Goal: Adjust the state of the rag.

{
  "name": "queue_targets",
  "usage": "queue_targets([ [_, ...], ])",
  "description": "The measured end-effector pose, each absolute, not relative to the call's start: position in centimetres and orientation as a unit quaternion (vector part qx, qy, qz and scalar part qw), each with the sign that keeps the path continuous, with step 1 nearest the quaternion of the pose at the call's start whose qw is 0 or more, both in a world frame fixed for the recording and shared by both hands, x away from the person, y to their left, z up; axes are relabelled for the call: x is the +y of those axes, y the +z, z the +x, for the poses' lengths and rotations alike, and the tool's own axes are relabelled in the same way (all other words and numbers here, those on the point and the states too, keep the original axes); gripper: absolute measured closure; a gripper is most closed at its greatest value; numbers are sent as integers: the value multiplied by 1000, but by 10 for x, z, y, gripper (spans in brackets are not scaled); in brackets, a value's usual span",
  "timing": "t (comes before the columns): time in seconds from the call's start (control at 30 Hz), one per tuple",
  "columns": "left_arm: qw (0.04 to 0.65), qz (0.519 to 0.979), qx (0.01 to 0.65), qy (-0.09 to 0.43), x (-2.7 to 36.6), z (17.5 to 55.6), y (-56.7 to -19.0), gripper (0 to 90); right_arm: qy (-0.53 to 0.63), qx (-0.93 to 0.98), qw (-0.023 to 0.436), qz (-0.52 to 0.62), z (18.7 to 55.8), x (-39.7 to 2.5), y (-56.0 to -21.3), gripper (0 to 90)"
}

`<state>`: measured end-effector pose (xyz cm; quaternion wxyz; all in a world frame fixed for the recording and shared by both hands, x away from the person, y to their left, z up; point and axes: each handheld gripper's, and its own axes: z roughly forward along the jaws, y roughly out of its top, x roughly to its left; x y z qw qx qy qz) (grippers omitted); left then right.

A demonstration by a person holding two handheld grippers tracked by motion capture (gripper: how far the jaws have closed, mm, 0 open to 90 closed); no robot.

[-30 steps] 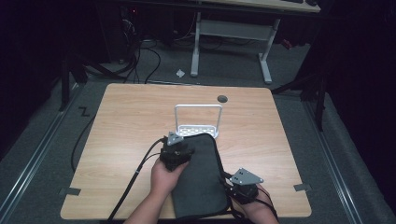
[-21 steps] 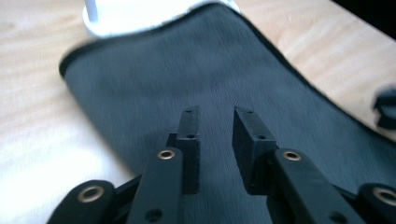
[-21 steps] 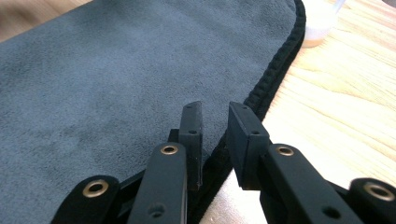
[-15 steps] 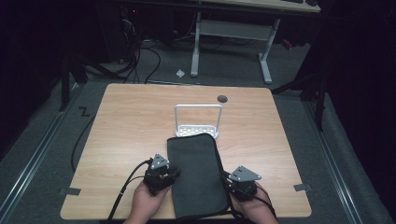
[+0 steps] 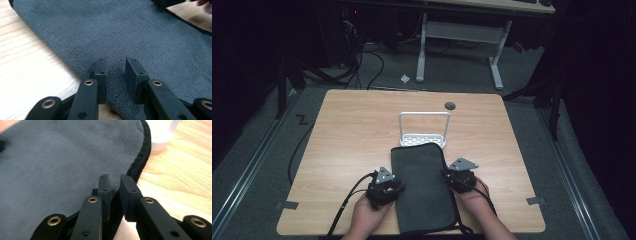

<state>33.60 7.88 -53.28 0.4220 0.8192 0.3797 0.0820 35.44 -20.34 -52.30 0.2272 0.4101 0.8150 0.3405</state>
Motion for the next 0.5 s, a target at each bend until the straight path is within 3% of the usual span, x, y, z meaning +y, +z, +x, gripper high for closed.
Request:
queue_targets([
  [0.5,423,818,386,60,88,328,-532,729,339,827,213,394,332,-207,-528,784],
])
